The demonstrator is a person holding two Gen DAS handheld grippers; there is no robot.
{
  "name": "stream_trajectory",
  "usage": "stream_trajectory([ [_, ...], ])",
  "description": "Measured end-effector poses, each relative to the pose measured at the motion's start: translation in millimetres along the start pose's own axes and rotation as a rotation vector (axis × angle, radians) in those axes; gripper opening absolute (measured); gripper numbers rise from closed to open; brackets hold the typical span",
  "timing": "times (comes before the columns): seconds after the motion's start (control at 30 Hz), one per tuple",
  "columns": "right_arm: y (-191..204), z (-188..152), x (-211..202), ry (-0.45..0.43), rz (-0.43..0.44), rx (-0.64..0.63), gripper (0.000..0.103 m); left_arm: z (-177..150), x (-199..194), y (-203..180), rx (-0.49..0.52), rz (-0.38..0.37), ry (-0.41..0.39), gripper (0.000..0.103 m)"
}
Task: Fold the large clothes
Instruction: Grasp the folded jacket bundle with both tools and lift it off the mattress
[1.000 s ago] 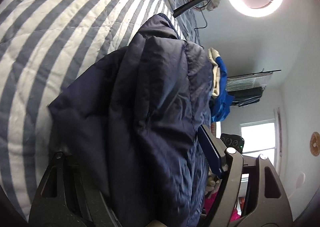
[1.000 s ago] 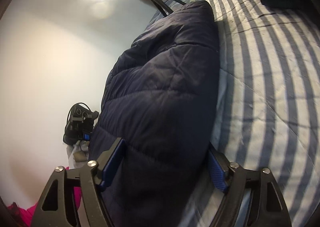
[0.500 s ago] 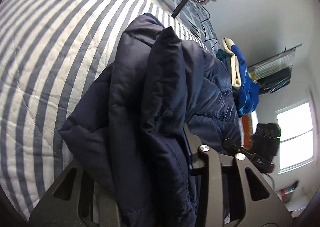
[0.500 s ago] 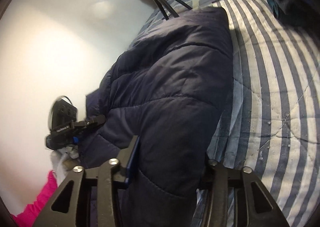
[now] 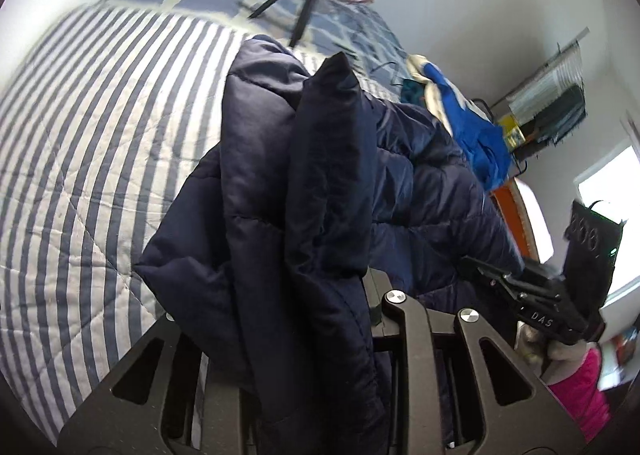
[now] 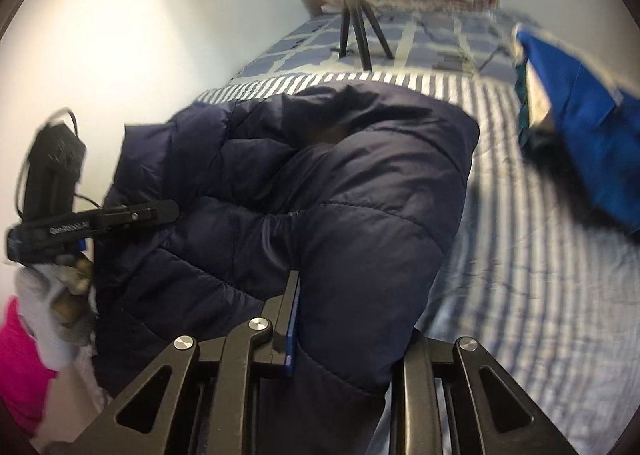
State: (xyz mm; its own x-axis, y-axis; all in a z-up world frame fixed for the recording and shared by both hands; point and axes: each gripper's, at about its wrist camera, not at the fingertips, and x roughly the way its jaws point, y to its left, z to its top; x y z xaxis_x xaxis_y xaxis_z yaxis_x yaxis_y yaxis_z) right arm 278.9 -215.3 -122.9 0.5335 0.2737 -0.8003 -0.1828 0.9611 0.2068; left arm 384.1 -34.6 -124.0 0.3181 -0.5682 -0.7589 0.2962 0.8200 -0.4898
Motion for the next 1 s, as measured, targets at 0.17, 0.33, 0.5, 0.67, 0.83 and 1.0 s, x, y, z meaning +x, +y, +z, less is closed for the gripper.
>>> stream_trajectory([
  [0.17,4.0,-12.1,-43.9,-0.037,-0.104,-0.082,0.021,-12.8,-19.1,-35.6,0.074,0.006,-0.028,0.025],
  [0.33,7.8,-25.9,-84.2,-0.073,-0.186,-0.141,0.02,-22.8,-34.0,-73.6,0.149,0.003,-0.047,0.024],
  [0.5,-5.5,-35.2,-115.9,-0.098,-0.237,-0.154,0.02,-18.3,-30.5,-111.9,0.181,-0.033,-0.038,0.024],
  [0.67,-36.9,-24.6,-143.1,-0.12,-0.305,-0.142,0.02,0.5,-12.6,-154.3,0.228,-0.066,-0.046,0.024],
  [0.83,-68.1,-11.9,-165.4,-0.146,-0.391,-0.144,0.019,32.7,13.9,-198.2,0.27,-0.11,-0.057,0.024],
  [1.0,-109.1,9.7,-173.1,-0.172,-0.475,-0.132,0.019,68.4,49.9,-232.9,0.325,-0.136,-0.067,0.024],
])
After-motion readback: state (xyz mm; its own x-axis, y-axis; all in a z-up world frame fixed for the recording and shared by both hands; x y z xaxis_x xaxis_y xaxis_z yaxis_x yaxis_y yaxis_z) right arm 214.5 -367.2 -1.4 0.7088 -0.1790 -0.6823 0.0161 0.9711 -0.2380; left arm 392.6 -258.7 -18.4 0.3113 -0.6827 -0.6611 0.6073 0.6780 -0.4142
